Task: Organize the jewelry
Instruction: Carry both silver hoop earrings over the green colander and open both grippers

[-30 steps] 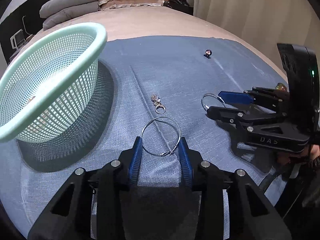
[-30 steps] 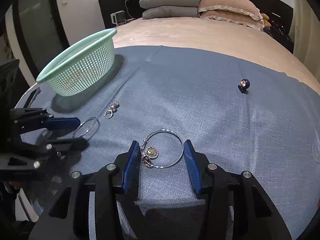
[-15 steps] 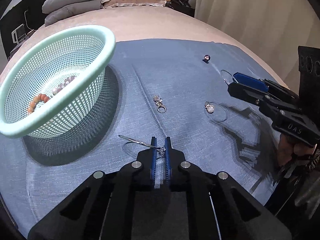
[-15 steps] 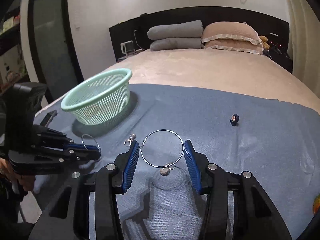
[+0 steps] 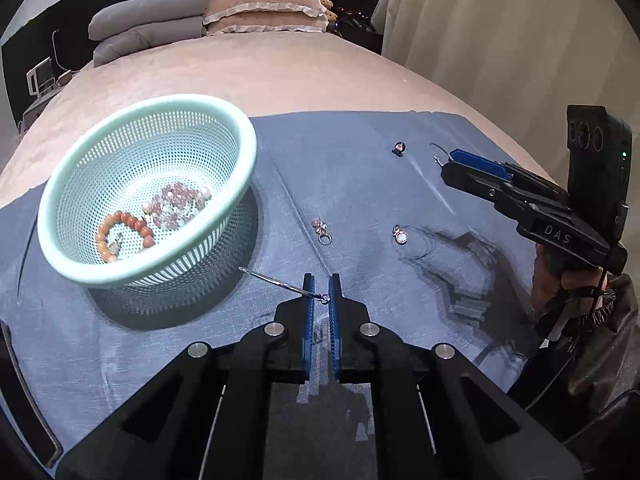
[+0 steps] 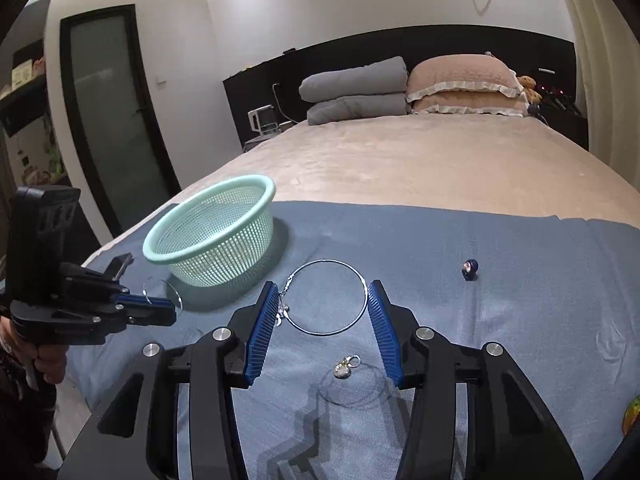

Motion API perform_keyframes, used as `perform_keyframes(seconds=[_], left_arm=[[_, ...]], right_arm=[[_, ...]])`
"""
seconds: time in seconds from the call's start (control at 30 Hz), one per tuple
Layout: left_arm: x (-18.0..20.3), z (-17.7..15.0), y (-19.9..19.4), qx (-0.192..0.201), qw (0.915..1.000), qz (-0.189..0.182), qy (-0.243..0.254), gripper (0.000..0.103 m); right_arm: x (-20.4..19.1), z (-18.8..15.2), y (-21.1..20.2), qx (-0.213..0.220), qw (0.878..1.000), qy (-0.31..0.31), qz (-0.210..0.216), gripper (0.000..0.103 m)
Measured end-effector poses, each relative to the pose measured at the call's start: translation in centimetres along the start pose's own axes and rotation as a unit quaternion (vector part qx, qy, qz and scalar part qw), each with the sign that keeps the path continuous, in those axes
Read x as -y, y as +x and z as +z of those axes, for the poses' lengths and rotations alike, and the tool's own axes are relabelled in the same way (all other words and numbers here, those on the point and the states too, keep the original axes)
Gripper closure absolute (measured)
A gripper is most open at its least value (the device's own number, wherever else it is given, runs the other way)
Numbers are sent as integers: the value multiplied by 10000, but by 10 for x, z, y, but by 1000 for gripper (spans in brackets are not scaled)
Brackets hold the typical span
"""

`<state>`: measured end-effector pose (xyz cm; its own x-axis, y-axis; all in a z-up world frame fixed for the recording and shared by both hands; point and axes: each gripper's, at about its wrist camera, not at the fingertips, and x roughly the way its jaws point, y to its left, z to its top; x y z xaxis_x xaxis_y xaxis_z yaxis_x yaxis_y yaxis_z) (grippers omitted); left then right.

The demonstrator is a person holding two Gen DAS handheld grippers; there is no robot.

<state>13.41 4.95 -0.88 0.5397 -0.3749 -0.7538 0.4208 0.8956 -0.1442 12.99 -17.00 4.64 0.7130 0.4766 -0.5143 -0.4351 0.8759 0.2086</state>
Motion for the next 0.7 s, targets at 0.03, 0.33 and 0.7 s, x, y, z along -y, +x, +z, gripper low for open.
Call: perform_keyframes(seconds=[0.03,0.33,0.7], left_arm=[[-2,3,-8,59,10000,36,42,96],[-46,39,-61,466,9982,372,-63,96],[-126,67,-48,174,9969,740,-188,96]], right_arm=[[-4,7,-1,28,10000,-62,43,59],[-63,73,14,235,9960,-809,281,59],[-121,111,100,-253,9883,-1394,558,59]])
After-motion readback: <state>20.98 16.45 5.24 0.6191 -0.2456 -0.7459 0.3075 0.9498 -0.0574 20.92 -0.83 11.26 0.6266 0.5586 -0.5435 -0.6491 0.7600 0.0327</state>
